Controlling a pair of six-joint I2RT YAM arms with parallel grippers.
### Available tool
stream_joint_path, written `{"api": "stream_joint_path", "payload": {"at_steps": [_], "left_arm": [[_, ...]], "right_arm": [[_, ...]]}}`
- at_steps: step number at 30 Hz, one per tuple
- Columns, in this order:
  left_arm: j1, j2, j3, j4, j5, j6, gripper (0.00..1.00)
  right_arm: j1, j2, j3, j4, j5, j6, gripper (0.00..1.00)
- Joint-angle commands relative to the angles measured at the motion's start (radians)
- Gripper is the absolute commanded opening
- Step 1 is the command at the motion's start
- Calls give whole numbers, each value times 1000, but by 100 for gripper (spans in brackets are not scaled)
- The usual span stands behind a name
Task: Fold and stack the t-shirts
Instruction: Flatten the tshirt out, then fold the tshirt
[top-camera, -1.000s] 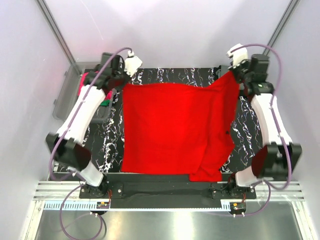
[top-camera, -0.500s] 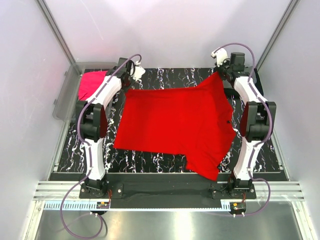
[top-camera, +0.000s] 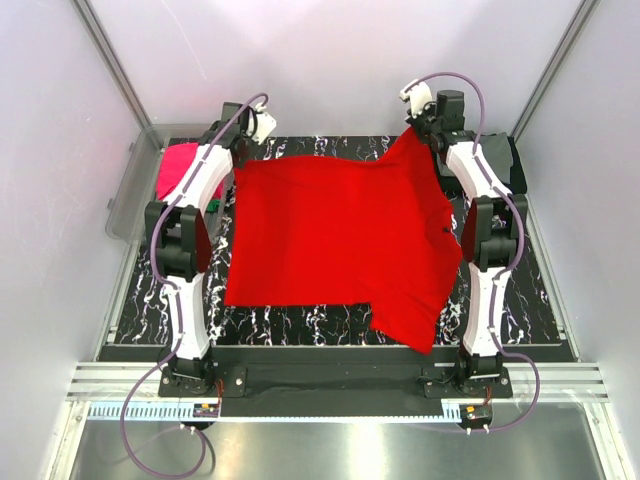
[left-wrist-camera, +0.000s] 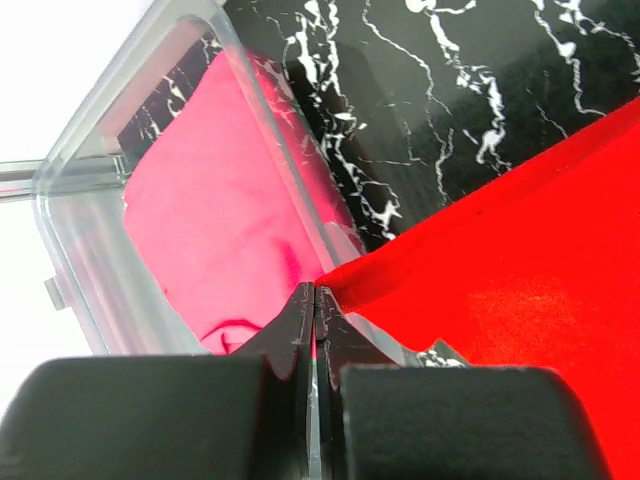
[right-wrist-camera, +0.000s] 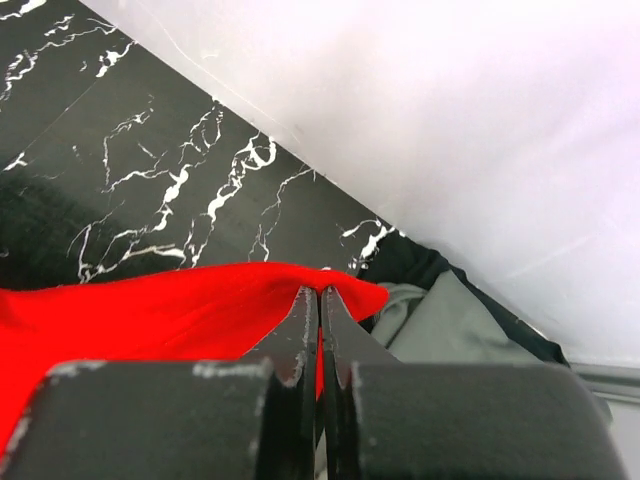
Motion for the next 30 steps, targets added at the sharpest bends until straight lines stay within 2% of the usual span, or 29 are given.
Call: {"api": "stream_joint_path", "payload": {"at_steps": [1, 8, 12, 20, 30], "left_arm": [[2, 37, 64, 42, -34, 23, 0], [0, 59, 78, 49, -40, 44, 0], [-9, 48, 99, 47, -31, 43, 0], [-9, 138, 262, 46, -45, 109, 0], [-21, 53, 118, 46, -22, 74, 0]], "right_arm": [[6, 48, 83, 21, 55, 18, 0], [4, 66, 114, -51, 105, -5, 0], [6, -7, 65, -96, 102, -15, 0], [20, -83, 26, -134, 116, -25, 0], [32, -107, 26, -159, 147, -1, 0]]}}
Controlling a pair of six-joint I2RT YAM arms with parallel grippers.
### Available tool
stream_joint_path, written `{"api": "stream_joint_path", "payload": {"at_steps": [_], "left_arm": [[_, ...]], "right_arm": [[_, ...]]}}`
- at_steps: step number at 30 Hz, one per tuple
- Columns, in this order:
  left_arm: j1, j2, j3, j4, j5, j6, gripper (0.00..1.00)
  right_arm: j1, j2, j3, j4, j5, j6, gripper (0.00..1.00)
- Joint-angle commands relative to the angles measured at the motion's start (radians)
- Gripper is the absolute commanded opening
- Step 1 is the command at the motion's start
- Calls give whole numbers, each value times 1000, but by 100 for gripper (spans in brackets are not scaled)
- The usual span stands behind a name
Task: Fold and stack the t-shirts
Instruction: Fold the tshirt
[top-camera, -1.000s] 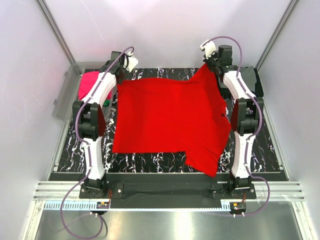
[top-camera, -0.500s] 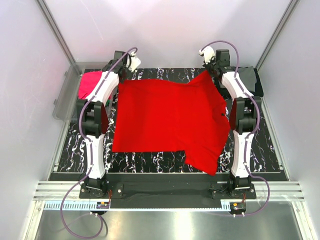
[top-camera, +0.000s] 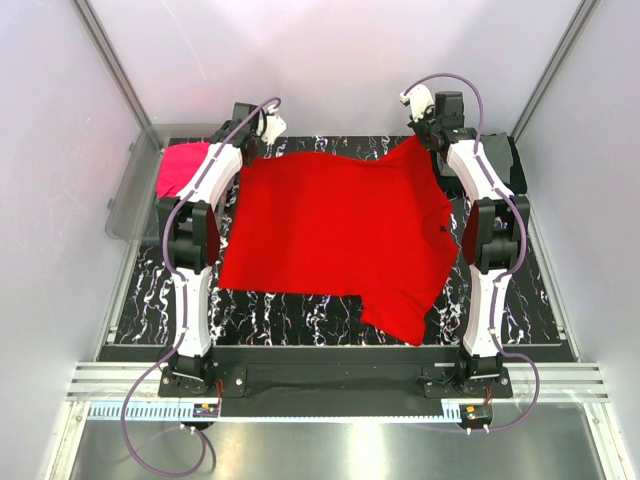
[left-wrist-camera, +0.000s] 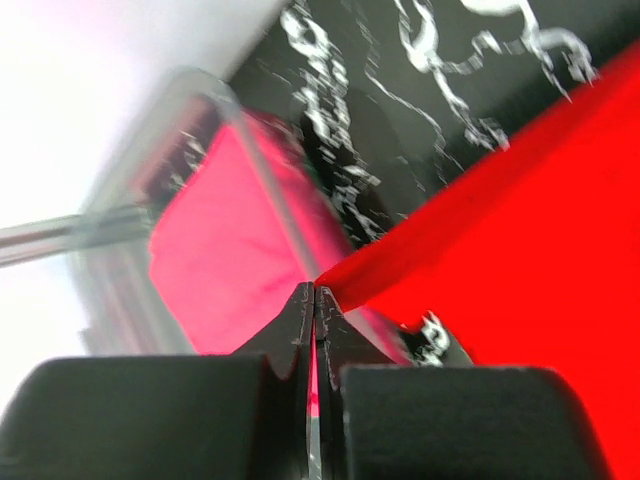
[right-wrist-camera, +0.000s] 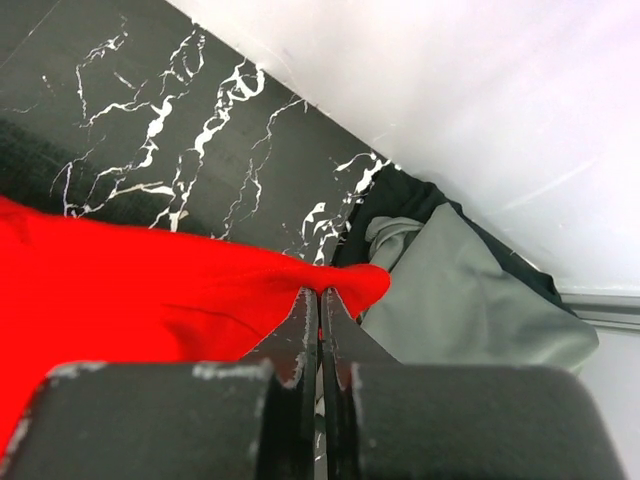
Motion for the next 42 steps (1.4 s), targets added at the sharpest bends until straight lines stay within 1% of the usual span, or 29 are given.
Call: {"api": "stream_joint_path", "payload": {"at_steps": [1, 6, 16, 19, 26, 33, 37, 42], "left_arm": [[-2, -76, -23, 23, 1, -10, 0], [-1, -96, -30, 25, 7, -15, 0], [-1, -134, -48, 43, 14, -6, 0], [1, -160, -100, 54, 17, 2, 0], [11, -220, -211, 84, 11, 2, 0], [21, -243, -278, 95, 11, 3, 0], [27, -240, -297, 98, 10, 0, 0], [27, -249, -324, 98, 30, 8, 0]], "right_arm": [[20, -92, 1, -19, 38, 4, 0], [23, -159, -46, -38, 52, -23, 0], [23, -306, -223, -64, 80, -45, 0], [25, -375, -295, -78, 80, -37, 0], [26, -463, -467, -91, 81, -7, 0], [28, -516, -530, -136, 80, 13, 0], [28, -550, -540, -225, 61, 41, 0], [29, -613, -574, -291, 50, 68, 0]]}}
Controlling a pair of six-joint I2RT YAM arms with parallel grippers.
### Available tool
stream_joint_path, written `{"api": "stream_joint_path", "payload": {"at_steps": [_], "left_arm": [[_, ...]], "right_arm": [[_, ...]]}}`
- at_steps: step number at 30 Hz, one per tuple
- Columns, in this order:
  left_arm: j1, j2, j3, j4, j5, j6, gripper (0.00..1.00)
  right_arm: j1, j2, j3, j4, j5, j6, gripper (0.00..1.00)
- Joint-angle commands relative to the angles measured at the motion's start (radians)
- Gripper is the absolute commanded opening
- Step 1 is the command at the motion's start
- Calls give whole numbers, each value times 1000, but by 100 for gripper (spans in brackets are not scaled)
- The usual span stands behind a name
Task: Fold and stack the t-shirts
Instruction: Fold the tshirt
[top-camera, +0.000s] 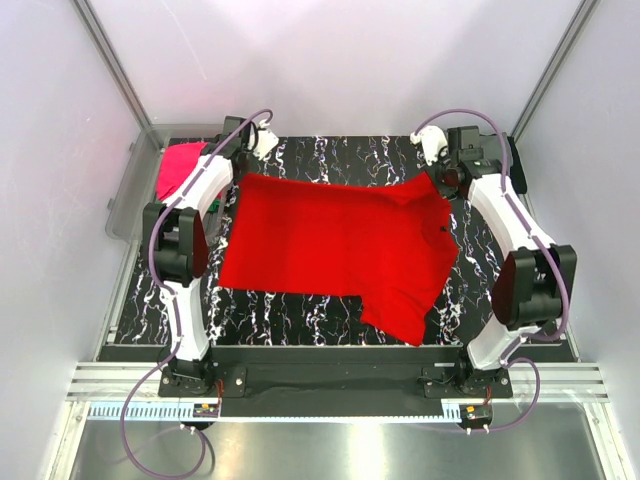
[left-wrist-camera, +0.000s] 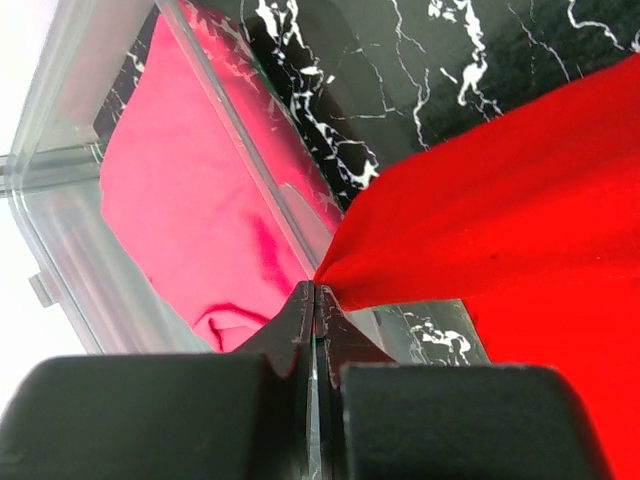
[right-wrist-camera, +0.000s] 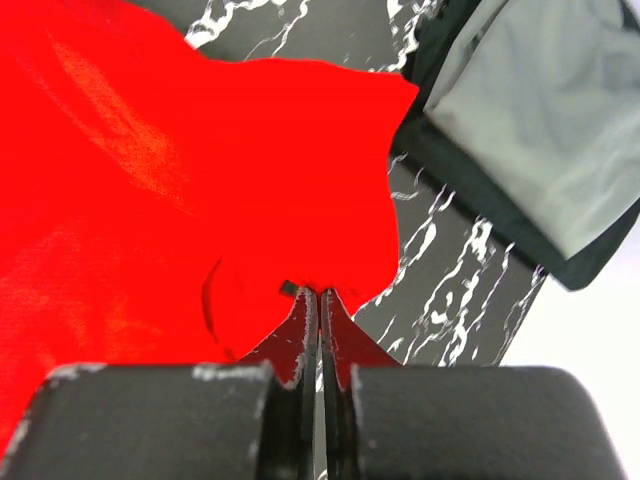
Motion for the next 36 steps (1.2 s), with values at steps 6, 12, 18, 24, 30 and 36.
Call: {"api": "stream_joint_path", "payload": {"at_steps": [6, 12, 18, 24, 30, 36], "left_arm": [[8, -74, -35, 49, 27, 12, 0], [8, -66, -62, 51, 6, 3, 0], [10, -75, -113, 51, -2, 0, 0], [10, -83, -159, 48, 4, -8, 0], [10, -92, -185, 19, 30, -20, 4], [8, -185, -228, -61, 133, -57, 33]], "right_arm": [[18, -133, -67, -121, -57, 86, 0], [27, -134, -143, -124, -82, 117, 0], [27, -134, -202, -130, -102, 121, 0], [27, -143, -247, -132, -109, 127, 0], [28, -142, -238, -179, -175, 127, 0], [28, -173, -204, -218, -183, 111, 18]]}}
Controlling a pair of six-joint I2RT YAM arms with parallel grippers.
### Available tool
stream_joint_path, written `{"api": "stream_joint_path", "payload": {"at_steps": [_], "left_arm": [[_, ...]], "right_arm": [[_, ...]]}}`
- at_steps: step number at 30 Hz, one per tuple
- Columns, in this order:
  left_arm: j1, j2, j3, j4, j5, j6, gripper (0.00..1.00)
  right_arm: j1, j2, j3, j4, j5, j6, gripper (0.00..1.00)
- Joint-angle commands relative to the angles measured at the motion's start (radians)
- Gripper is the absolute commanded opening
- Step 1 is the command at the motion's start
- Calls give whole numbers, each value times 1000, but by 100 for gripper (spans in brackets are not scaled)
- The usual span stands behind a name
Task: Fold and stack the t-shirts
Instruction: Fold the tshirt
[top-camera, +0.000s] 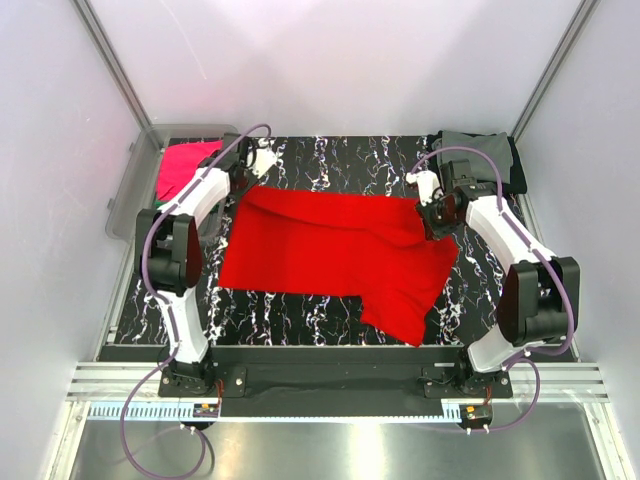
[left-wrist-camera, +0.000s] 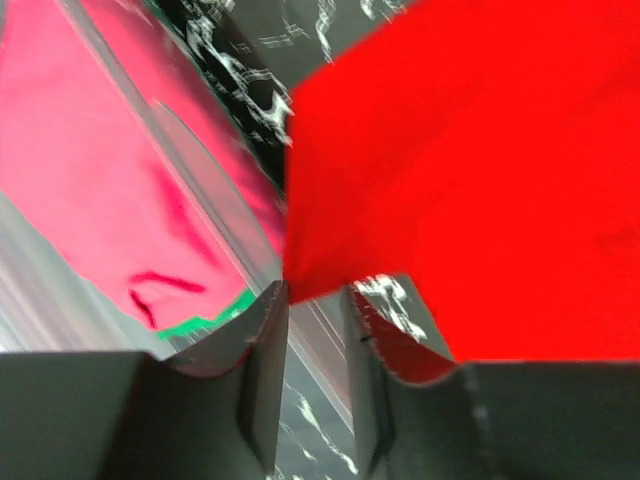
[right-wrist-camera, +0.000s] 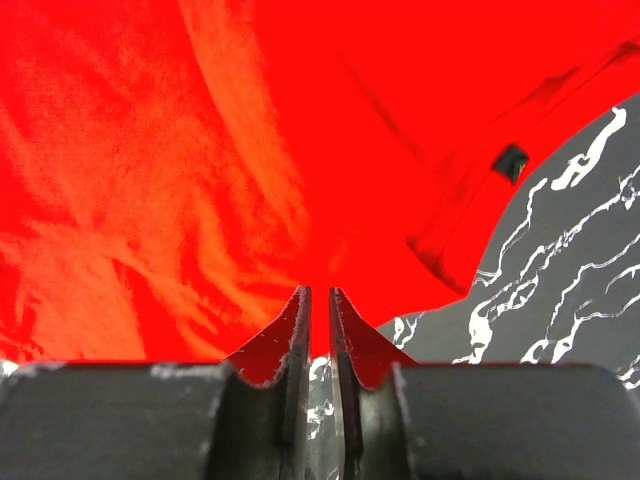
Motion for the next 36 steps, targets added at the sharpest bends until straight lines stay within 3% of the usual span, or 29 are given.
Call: {"api": "stream_joint_path", "payload": {"at_steps": [1, 8, 16, 20, 27, 36], "left_arm": [[8, -99, -19, -85, 94, -34, 33], [7, -172, -10, -119, 129, -31, 34], [-18, -69, 100, -143, 97, -51, 37], [-20, 75, 240, -203, 93, -88, 33], [-23, 158, 286, -228, 82, -111, 28], [-23, 204, 271, -225, 68, -117, 25]], "right_arm": [[8, -64, 54, -35, -1, -13, 18], [-68, -23, 142, 21, 45, -13, 17], [-159, 227, 302, 41, -1, 30, 19], [-161, 365, 421, 6, -21, 25, 28], [-177, 532, 582, -77, -84, 66, 42], [-179, 600, 599, -94, -102, 83, 46]]}}
